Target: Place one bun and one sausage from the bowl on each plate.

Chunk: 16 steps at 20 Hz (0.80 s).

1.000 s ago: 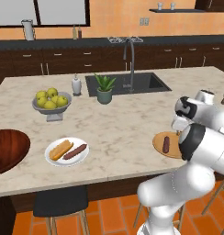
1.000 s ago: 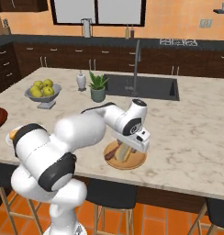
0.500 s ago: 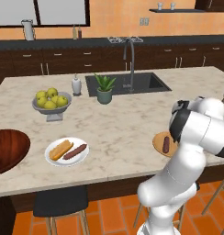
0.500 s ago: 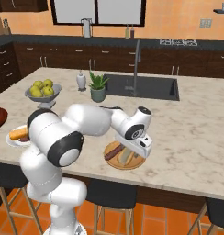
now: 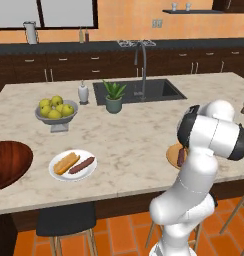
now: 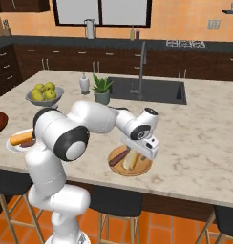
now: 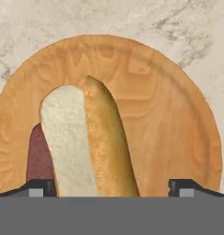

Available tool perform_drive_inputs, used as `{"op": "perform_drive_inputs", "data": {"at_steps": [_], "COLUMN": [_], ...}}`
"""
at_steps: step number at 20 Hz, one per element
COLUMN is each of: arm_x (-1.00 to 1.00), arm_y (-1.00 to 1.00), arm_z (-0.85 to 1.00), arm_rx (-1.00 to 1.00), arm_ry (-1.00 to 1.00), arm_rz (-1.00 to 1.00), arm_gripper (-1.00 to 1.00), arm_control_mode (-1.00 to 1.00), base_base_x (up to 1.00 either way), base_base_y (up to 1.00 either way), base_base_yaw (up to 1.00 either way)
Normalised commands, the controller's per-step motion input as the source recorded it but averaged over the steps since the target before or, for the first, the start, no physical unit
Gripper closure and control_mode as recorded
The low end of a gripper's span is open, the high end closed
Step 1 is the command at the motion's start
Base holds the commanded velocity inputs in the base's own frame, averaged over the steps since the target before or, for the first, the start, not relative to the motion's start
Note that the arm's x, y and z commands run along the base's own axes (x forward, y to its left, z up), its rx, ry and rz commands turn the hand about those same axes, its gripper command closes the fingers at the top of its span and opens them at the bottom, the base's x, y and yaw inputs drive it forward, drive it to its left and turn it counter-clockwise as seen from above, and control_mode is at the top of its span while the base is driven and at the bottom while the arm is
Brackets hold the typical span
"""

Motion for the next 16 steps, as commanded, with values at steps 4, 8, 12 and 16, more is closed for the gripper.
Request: {"op": "perform_drive_inputs", "data": {"at_steps": [4, 8, 12, 16], "arm_x": [-0.81, -0.94, -0.77, -0.70], "arm_y": [0.02, 0.39, 0.86, 1.00], "arm_z": [0.66, 1.00, 1.00, 0.93], "arm_rx": [-0.02, -0.06, -0.11, -0.16], "arm_ry": [-0.21, -0.24, -0.02, 0.02], "arm_rz": [0.00, 0.00, 0.00, 0.03], "arm_gripper": [-1.00, -1.00, -1.00, -1.00], "arm_control_mode": [-1.00, -1.00, -1.00, -1.00], "base_base_x": [0.00, 0.00, 0.00, 0.00], "base_base_y": [0.00, 0.00, 0.00, 0.00], "base_base_yaw": [0.00, 0.00, 0.00, 0.00]}}
